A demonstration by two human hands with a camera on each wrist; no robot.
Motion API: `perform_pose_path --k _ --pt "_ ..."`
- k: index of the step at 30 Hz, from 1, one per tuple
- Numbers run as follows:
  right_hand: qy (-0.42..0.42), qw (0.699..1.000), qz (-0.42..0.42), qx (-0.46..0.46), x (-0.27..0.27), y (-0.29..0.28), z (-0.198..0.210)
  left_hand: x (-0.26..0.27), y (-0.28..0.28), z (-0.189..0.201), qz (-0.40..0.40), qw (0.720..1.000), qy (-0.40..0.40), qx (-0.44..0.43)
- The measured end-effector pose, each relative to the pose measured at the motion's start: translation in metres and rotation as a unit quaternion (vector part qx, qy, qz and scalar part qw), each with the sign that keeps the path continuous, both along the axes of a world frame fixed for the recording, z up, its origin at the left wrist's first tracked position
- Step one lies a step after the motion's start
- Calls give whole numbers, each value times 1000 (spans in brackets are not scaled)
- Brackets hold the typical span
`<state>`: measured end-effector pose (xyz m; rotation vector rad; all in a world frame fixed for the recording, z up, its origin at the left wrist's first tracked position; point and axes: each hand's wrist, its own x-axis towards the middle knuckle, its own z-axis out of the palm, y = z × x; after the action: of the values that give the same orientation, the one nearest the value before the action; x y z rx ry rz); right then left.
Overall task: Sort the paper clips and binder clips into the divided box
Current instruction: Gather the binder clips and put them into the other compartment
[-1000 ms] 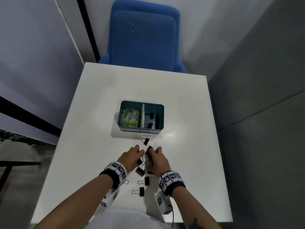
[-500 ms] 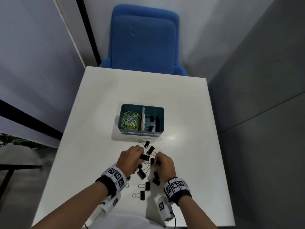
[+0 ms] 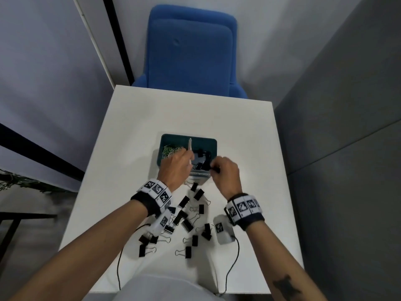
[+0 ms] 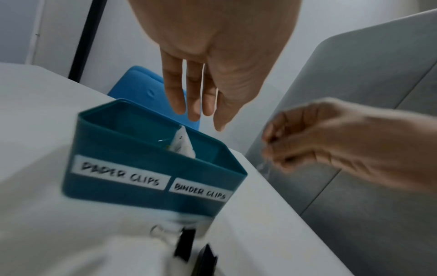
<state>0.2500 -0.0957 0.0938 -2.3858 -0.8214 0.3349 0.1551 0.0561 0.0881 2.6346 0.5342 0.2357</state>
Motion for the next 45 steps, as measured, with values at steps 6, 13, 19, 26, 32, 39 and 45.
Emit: perform_pose_path --k 6,13,19,26,32,39,45 --pt "-51 998 20 -17 30 32 14 -68 20 -35 -86 975 203 -13" --pt "-43 978 189 -75 -22 1 -28 -160 34 -69 -129 925 353 -52" --pt "59 923 243 -294 -51 -32 -81 -205 19 -91 -142 902 402 -60" --pt "46 912 264 -311 -70 -21 -99 -176 -2 -95 -134 922 356 -77" --pt "65 947 197 -246 -81 -16 -107 -149 -16 -94 -130 937 321 -40" --pt "114 972 113 -170 -81 -21 -114 -138 -23 -91 -92 951 289 -58" --pt "145 982 40 -118 -75 -30 -114 -136 -22 -77 -68 966 228 -100"
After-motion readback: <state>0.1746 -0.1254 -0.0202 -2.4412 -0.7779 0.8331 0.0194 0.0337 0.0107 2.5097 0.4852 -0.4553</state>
